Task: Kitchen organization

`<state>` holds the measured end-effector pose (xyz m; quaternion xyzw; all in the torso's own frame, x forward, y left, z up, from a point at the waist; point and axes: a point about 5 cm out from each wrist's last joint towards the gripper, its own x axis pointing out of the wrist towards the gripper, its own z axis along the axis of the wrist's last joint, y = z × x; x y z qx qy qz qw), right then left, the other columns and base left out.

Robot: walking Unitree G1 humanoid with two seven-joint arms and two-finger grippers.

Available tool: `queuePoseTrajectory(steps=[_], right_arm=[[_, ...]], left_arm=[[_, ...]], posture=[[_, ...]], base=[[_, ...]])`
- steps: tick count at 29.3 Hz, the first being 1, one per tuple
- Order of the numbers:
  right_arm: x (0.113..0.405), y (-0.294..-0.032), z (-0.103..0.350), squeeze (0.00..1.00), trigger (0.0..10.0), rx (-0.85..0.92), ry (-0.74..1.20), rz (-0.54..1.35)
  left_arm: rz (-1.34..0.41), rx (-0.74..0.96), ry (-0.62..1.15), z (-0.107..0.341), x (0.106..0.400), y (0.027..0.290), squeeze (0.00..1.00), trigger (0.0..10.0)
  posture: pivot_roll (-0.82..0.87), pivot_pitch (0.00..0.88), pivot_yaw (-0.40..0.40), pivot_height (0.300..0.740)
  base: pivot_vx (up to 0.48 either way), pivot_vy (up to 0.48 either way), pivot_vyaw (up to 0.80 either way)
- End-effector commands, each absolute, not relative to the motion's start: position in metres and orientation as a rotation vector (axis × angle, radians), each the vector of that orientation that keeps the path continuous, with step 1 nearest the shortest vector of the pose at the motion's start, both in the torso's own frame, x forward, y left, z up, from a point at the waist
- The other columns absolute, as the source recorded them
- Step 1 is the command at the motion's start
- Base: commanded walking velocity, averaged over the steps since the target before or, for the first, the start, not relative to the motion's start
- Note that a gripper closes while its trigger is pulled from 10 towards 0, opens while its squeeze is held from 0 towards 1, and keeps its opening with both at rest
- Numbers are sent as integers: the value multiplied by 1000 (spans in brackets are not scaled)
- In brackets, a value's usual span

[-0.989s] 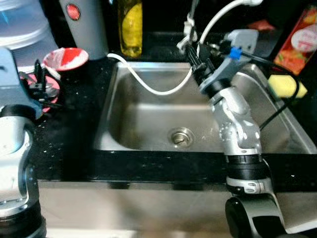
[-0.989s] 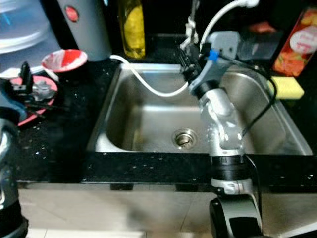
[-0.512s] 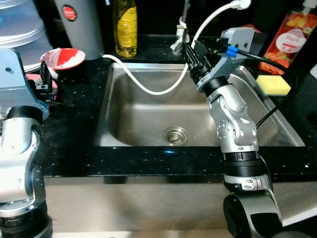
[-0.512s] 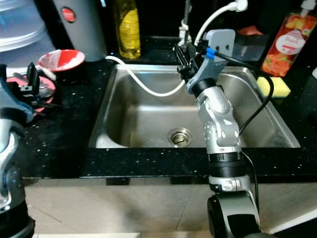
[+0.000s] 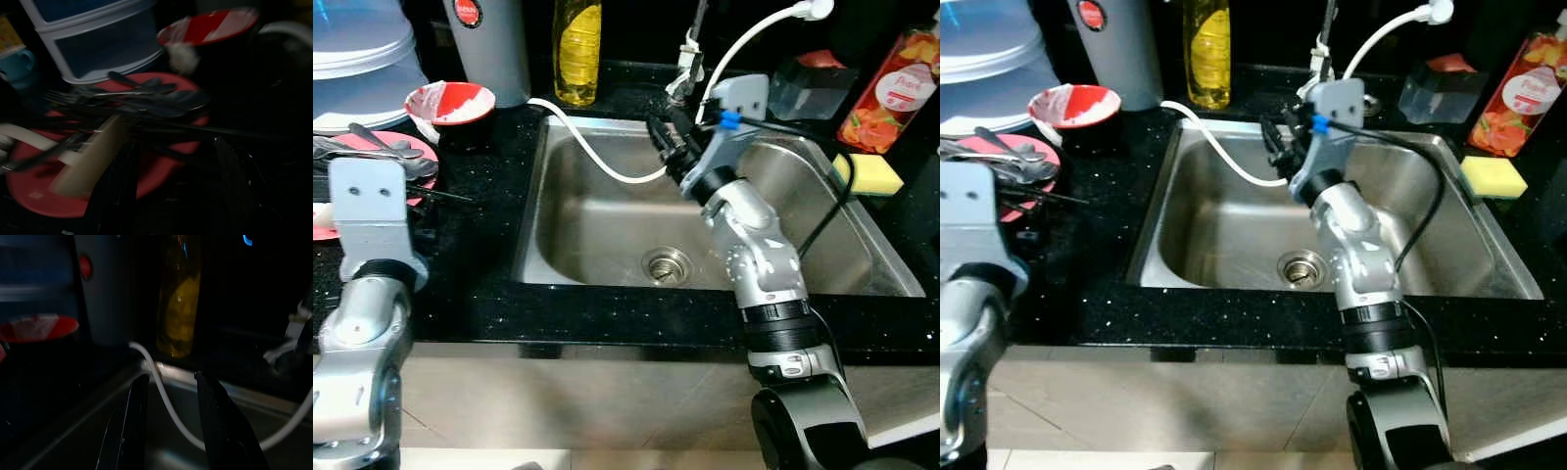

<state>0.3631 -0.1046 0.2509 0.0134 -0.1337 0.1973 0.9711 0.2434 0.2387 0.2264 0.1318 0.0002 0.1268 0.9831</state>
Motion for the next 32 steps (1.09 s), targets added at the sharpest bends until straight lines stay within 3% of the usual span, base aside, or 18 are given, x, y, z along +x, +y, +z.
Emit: queuePoseTrajectory(steps=[1,7,12,15,18,22,24,29,32], right_arm=[[370,-122,244,0,10000,0,-218,330],[371,-153,245,0,10000,-1,-208,120],[366,-154,238,0,10000,1,-211,116],[363,-159,237,0,10000,-1,-216,85],[363,-165,242,0,10000,-10,-237,59],[362,-176,249,0,10000,-9,-265,15],[360,-182,251,0,10000,-7,-283,-8],[358,-178,254,0,10000,-16,-305,20],[358,-168,263,0,10000,-57,-339,84]], left_arm=[[290,322,17,229,248,255,0,10000],[232,283,62,220,265,256,0,10000],[223,375,72,215,269,252,0,10000],[42,389,-29,226,274,232,0,10000],[-15,364,-81,234,278,226,0,10000],[64,363,-91,242,287,234,0,10000],[203,321,-109,256,295,255,0,10000],[225,265,-145,265,297,265,0,10000],[234,206,-74,253,303,273,0,10000]], posture=[[124,26,-41,740],[59,21,-11,740],[49,12,10,740],[12,10,50,740],[4,3,63,740],[0,0,78,740],[-3,0,84,740],[-8,0,79,740],[-19,0,80,740]], base=[[0,0,0],[0,0,0],[0,0,0],[0,0,0],[0,0,0],[0,0,0],[0,0,0],[0,0,0],[0,0,0]])
